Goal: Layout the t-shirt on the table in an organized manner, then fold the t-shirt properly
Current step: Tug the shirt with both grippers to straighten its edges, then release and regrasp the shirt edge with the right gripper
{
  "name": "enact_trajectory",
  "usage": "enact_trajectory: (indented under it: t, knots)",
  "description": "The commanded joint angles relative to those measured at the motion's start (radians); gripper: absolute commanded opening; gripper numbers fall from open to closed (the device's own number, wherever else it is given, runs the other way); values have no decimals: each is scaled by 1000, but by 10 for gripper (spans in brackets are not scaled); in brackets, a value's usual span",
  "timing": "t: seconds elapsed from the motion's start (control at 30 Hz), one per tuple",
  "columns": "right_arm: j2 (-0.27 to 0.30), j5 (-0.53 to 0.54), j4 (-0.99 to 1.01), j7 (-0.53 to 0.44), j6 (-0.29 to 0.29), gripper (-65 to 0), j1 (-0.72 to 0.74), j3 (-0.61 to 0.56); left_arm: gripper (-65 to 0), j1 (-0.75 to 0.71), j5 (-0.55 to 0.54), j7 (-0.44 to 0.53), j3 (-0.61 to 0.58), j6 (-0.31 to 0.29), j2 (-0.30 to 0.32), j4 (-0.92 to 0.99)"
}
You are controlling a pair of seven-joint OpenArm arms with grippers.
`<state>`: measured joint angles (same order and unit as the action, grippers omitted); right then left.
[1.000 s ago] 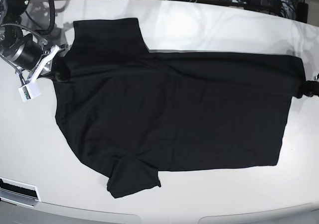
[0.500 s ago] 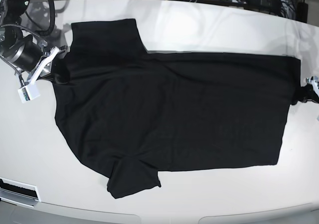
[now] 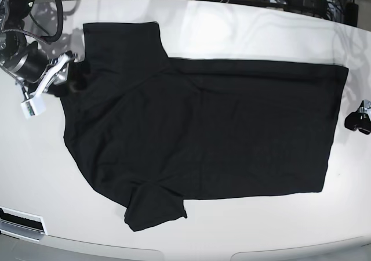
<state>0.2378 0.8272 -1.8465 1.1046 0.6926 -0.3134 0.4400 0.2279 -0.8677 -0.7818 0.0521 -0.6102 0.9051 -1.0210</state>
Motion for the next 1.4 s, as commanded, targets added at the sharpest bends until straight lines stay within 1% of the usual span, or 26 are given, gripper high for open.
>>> enact_trajectory:
  t: [0.0,0.17,0.3,0.37,0.47,0.63,0.7,0.8,0.83,0.93,0.97,1.0,1.03,1.13,1.17,1.23,1.3,1.37]
  knots:
    - [11,36,-16,-8,6,-307,-16,5,-279,19,5,14,10,-2,31,-10]
    - [6,33,-16,-41,6,-307,-130,5,-279,19,13,16,10,-2,31,-10]
    - [6,24,-8,-67,6,-307,-187,5,-279,19,-12,14,10,-2,28,-10]
    - [3,2,22,-92,4,-307,-190,5,-279,18,-11,14,10,-2,26,-10]
    - [-11,-63,104,-152,-23,-307,-174,5,-279,16,-4,14,10,-3,26,-10]
    - [-36,-68,287,-152,-16,-307,-93,5,-279,16,-5,11,10,-2,26,-10]
    - [-38,-35,346,-139,6,-307,-69,5,-279,16,-5,9,10,-3,26,-10]
    - [-40,97,401,-58,6,-307,-52,4,-279,16,-8,-2,10,-3,26,-10]
    - [-42,122,406,-45,6,-307,-53,3,-279,16,-9,-3,10,-3,26,-10]
    - [-43,127,407,-45,6,-309,-53,-17,-279,16,-13,-4,10,-2,26,-10]
    - [-43,127,407,-45,6,-328,-53,-32,-279,16,-20,-5,10,-3,26,-10]
    - [-43,126,407,-45,6,-366,-53,-51,-279,16,-31,-5,10,-3,26,-10]
    - [-43,122,407,-45,6,-419,-53,-74,-279,16,-39,-5,10,-3,26,-10]
    - [-40,115,407,-44,6,-628,-46,-142,-279,16,-57,-5,10,-3,26,-10]
    - [-40,117,406,-32,6,-650,-38,-154,-279,16,-57,-8,10,-3,26,-10]
    - [-41,146,399,-2,6,-650,-21,-161,-279,16,-57,-15,10,-3,26,-10]
    - [-40,213,384,36,6,-650,-4,-158,-279,16,-57,-28,10,-3,26,-10]
    - [-41,284,357,105,6,-650,16,-158,-279,16,-57,-32,10,-3,26,-10]
